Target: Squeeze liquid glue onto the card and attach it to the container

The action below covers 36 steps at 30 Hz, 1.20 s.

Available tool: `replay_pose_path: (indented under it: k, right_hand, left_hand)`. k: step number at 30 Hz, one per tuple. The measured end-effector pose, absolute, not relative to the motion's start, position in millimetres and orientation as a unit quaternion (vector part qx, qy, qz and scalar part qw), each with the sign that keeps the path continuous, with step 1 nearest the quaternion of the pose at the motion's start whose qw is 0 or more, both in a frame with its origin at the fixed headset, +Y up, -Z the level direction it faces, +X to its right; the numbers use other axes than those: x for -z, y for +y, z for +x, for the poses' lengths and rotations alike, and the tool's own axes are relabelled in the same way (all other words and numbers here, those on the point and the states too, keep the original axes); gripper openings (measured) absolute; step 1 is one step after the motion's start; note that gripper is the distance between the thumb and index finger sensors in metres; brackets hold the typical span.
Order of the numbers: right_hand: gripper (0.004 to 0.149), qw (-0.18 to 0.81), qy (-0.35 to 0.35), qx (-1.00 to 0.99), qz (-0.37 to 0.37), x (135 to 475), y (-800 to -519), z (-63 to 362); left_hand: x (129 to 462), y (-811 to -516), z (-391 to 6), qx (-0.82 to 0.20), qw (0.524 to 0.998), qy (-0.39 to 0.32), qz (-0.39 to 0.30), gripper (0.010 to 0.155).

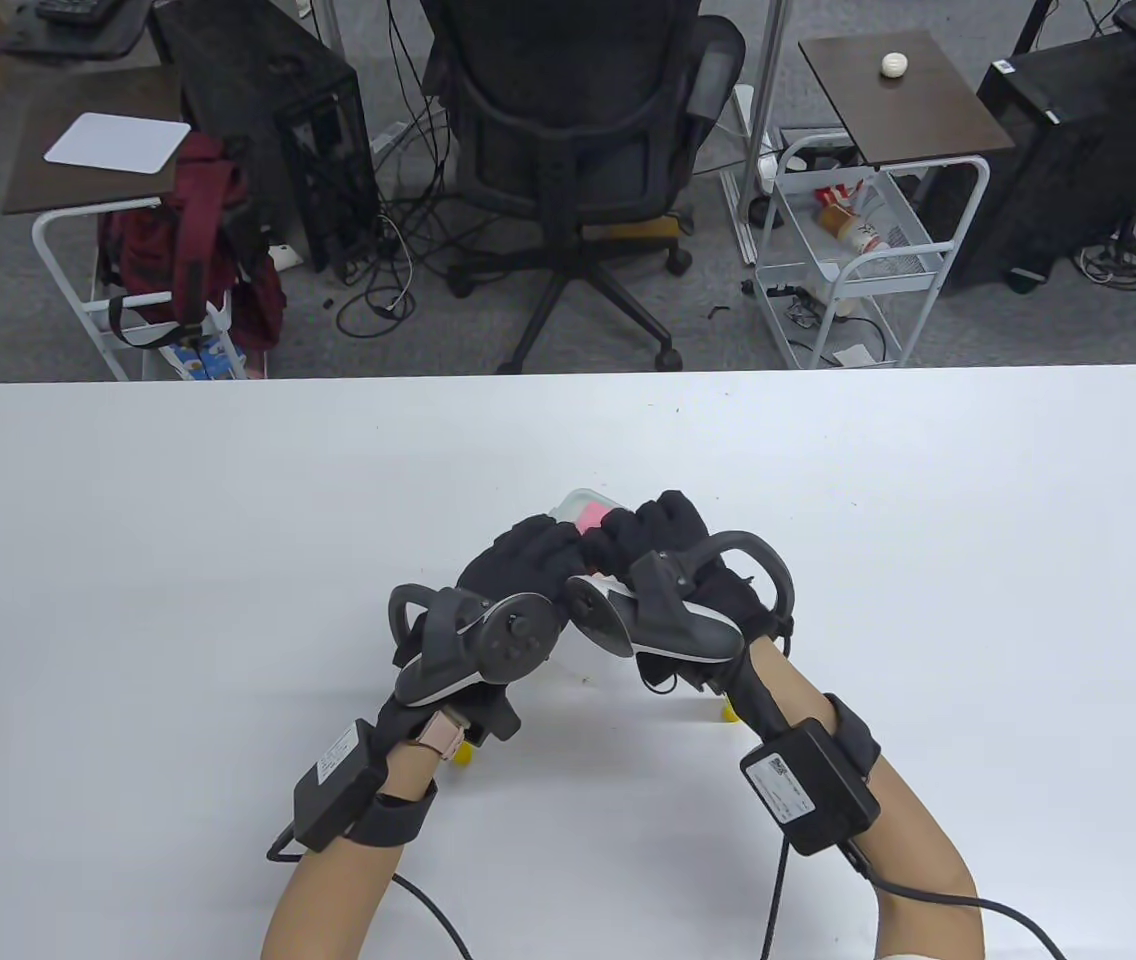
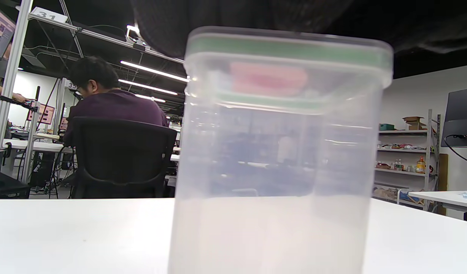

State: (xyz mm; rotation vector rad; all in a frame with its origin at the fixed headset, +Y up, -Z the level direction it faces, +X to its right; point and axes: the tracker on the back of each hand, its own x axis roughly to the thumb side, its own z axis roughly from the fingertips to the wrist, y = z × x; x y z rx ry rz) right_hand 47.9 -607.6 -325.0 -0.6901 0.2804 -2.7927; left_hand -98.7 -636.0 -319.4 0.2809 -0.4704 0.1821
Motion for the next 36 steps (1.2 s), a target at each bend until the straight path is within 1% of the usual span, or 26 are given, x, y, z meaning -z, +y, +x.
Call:
replay_pose_path:
  k: [4,6,7,10,11,14,15,16,18,21,25,27,28,29,30,32,33,35,36]
  right_hand:
    - [0.038,0.070,0.064,0.956,-0.277,315.1,-600.4,60.4]
    - [0.037,0.059,0.032,0.956,-0.285,314.5,-593.8,65.6]
    - [0.037,0.053,0.021,0.959,-0.278,316.5,-590.8,68.2]
    - [0.040,0.059,0.101,0.970,-0.213,327.7,-586.6,68.4]
    - [0.042,0.070,0.104,0.972,-0.198,332.9,-588.1,64.9]
    - [0.046,0.111,0.054,0.975,-0.185,344.3,-600.4,51.1]
    - [0.045,0.131,0.050,0.972,-0.186,346.2,-607.0,46.2]
    - [0.046,0.148,0.061,0.969,-0.188,344.3,-611.6,41.6]
    - [0.044,0.153,0.108,0.962,-0.198,336.7,-614.5,37.7]
    - [0.043,0.187,0.103,0.954,-0.210,324.7,-611.4,39.8]
    - [0.039,0.124,0.068,0.960,-0.243,312.5,-599.7,53.7]
    - [0.038,0.111,0.033,0.959,-0.257,311.6,-592.7,58.7]
    - [0.038,0.106,0.028,0.961,-0.254,312.8,-590.9,59.4]
    - [0.038,0.099,0.041,0.965,-0.241,315.6,-588.6,59.4]
    - [0.040,0.102,0.073,0.968,-0.219,319.6,-586.8,58.2]
    - [0.043,0.109,0.110,0.969,-0.191,329.9,-588.4,52.4]
    - [0.045,0.109,0.103,0.972,-0.183,334.8,-591.1,49.2]
    - [0.048,0.122,0.048,0.977,-0.168,349.4,-603.2,40.4]
    - [0.048,0.123,0.041,0.977,-0.170,351.8,-607.3,38.7]
  left_hand:
    - [319.2,-636.3,-98.7,-0.094,0.959,-0.231,0.139,0.042]
    - [319.5,-636.1,-98.8,-0.094,0.958,-0.231,0.138,0.042]
    - [319.7,-636.2,-99.0,-0.096,0.958,-0.231,0.137,0.042]
    - [319.7,-636.6,-99.1,-0.097,0.958,-0.231,0.137,0.042]
    - [319.7,-636.6,-99.1,-0.097,0.958,-0.231,0.138,0.042]
    - [319.7,-636.2,-98.9,-0.094,0.959,-0.231,0.137,0.042]
    - [319.7,-636.1,-98.8,-0.094,0.959,-0.231,0.137,0.042]
    - [319.6,-636.3,-98.8,-0.093,0.959,-0.230,0.137,0.042]
    - [319.2,-635.9,-98.5,-0.091,0.960,-0.228,0.137,0.042]
    - [319.4,-635.3,-98.0,-0.086,0.960,-0.228,0.137,0.041]
    - [319.4,-636.1,-98.5,-0.092,0.959,-0.228,0.139,0.042]
    - [319.5,-636.3,-98.6,-0.095,0.959,-0.228,0.139,0.042]
    - [319.6,-636.4,-98.6,-0.095,0.959,-0.229,0.139,0.042]
    - [319.6,-636.4,-98.6,-0.095,0.959,-0.229,0.139,0.042]
    - [319.5,-636.3,-98.5,-0.096,0.959,-0.229,0.139,0.042]
    - [319.4,-636.5,-98.5,-0.096,0.959,-0.228,0.139,0.042]
    - [319.4,-636.5,-98.6,-0.096,0.959,-0.228,0.139,0.042]
    - [319.4,-636.5,-98.7,-0.097,0.959,-0.228,0.139,0.042]
    - [319.5,-636.5,-98.7,-0.097,0.959,-0.228,0.139,0.042]
